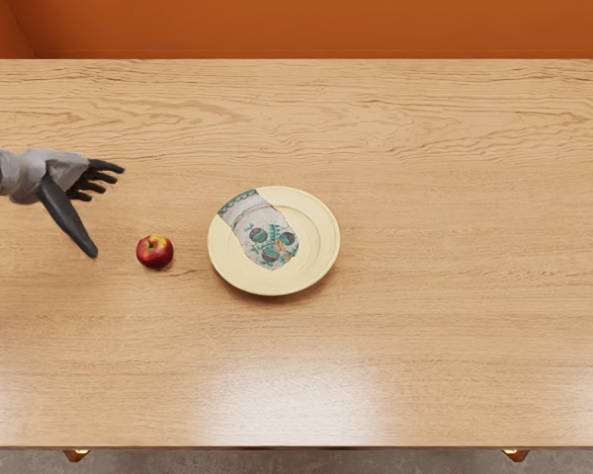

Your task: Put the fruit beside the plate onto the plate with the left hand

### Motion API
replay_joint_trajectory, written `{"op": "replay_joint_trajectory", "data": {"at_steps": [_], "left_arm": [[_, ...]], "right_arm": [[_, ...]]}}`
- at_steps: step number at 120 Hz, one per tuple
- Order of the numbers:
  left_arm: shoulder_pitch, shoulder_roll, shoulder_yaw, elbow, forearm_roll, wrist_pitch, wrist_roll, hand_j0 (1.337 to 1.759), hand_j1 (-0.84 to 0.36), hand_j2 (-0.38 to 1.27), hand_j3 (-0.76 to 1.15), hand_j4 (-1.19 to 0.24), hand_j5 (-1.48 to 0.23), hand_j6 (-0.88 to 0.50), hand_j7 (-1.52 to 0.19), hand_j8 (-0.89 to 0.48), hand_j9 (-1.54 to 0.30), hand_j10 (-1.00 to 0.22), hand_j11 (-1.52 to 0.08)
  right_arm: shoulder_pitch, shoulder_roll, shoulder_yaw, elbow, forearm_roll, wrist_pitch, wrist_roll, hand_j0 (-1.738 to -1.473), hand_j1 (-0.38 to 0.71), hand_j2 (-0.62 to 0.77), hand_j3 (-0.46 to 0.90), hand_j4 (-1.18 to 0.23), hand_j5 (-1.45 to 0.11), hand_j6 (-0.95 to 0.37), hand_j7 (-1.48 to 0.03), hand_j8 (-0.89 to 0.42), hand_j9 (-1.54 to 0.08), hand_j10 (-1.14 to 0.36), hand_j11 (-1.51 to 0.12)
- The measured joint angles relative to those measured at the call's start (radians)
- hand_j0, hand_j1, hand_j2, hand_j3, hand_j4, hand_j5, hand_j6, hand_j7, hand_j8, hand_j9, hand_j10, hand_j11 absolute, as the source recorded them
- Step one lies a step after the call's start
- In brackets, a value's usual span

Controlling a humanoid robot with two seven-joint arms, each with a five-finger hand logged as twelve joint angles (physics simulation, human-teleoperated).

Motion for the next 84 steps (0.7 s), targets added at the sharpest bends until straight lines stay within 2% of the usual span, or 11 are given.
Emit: {"op": "replay_joint_trajectory", "data": {"at_steps": [31,50,74,84], "left_arm": [[0.005,-0.119,0.02,-0.05,0.001,0.267,-0.001,1.658,0.29,0.01,0.0,-0.05,-0.07,-0.05,-0.07,-0.05,-0.07,-0.05,-0.07],[0.009,-0.165,0.044,-0.088,-0.001,0.308,0.0,1.658,0.24,0.02,0.0,-0.09,-0.12,-0.09,-0.12,-0.09,-0.12,-0.09,-0.12],[0.005,-0.182,0.083,-0.11,-0.002,0.323,0.0,1.658,0.1,0.04,0.0,-0.21,-0.27,-0.21,-0.27,-0.21,-0.27,-0.21,-0.27],[-0.001,-0.218,0.112,-0.131,-0.002,0.362,0.0,1.658,0.06,0.05,0.0,-0.24,-0.32,-0.24,-0.32,-0.24,-0.32,-0.24,-0.32]], "right_arm": [[0.0,0.0,0.0,0.0,0.0,0.0,0.0,-1.658,-0.35,0.0,0.0,0.0,0.0,0.0,0.0,0.0,0.0,0.0,0.0],[0.0,0.0,0.0,0.0,0.0,0.0,0.0,-1.658,-0.35,0.0,0.0,0.0,0.0,0.0,0.0,0.0,0.0,0.0,0.0],[0.0,0.0,0.0,0.0,0.0,0.0,0.0,-1.658,-0.35,0.0,0.0,0.0,0.0,0.0,0.0,0.0,0.0,0.0,0.0],[0.0,0.0,0.0,0.0,0.0,0.0,0.0,-1.658,-0.35,0.0,0.0,0.0,0.0,0.0,0.0,0.0,0.0,0.0,0.0]]}}
